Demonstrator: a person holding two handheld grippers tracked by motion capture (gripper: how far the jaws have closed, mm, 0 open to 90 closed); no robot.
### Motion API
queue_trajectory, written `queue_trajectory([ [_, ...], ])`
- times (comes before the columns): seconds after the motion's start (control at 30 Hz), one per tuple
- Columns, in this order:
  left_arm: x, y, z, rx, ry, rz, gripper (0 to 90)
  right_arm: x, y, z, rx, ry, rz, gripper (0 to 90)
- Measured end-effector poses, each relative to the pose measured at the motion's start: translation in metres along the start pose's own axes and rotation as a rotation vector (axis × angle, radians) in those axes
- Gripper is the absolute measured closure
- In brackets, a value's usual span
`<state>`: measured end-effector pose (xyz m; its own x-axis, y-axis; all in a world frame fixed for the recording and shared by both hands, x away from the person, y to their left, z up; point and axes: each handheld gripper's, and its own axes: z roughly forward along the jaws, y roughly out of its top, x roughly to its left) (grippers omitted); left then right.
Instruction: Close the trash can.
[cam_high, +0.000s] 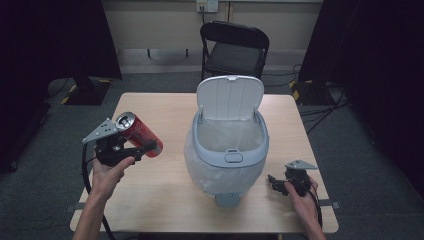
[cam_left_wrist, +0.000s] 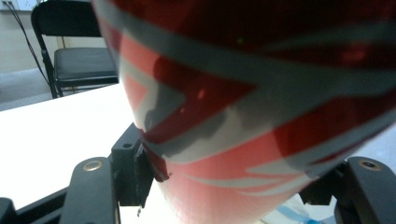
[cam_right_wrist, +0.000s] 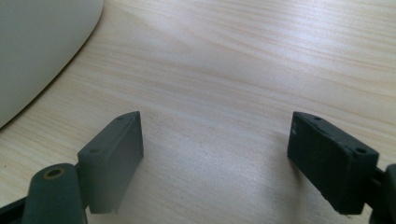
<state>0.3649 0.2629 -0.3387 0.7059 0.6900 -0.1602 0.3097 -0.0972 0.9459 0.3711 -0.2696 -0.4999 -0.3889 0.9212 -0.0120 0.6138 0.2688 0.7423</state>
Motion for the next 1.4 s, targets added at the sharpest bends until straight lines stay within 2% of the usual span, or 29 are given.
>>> queue_trajectory([
  [0.13, -0.007, 0.010, -0.005, -0.021, -0.024, 0.029, 33.6, 0.000, 0.000, 0.000, 0.000, 0.001, 0.000, 17.2],
  [0.23, -0.012, 0.020, -0.010, -0.062, -0.040, 0.049, 33.6, 0.000, 0.000, 0.000, 0.000, 0.001, -0.001, 17.2],
  [0.33, -0.015, 0.028, -0.013, -0.091, -0.057, 0.043, 33.6, 0.000, 0.000, 0.000, 0.000, 0.001, 0.000, 17.2],
  [0.53, -0.022, 0.047, -0.018, -0.117, -0.071, 0.083, 33.6, 0.000, 0.000, 0.000, 0.000, 0.001, 0.000, 17.1],
  [0.67, -0.027, 0.058, -0.018, -0.145, -0.090, 0.086, 33.6, 0.000, 0.000, 0.000, 0.000, 0.001, 0.000, 17.1],
  [0.8, -0.033, 0.071, -0.019, -0.177, -0.103, 0.107, 33.6, 0.000, 0.000, 0.000, 0.000, 0.000, -0.001, 17.1],
  [0.83, -0.034, 0.074, -0.019, -0.194, -0.109, 0.097, 33.6, 0.000, 0.000, 0.000, 0.000, 0.001, -0.001, 17.1],
  [0.9, -0.038, 0.081, -0.020, -0.195, -0.110, 0.112, 33.6, 0.000, 0.000, 0.000, 0.000, 0.001, 0.000, 17.2],
  [1.17, -0.055, 0.106, -0.011, -0.233, -0.194, 0.146, 33.6, 0.000, 0.000, 0.000, 0.000, 0.001, 0.000, 17.2],
  [1.3, -0.066, 0.117, 0.000, -0.235, -0.243, 0.161, 33.6, 0.000, 0.000, 0.000, 0.000, 0.001, 0.000, 17.1],
  [1.4, -0.075, 0.121, 0.012, -0.230, -0.292, 0.157, 33.6, 0.000, 0.000, 0.000, 0.000, 0.001, 0.000, 17.2],
])
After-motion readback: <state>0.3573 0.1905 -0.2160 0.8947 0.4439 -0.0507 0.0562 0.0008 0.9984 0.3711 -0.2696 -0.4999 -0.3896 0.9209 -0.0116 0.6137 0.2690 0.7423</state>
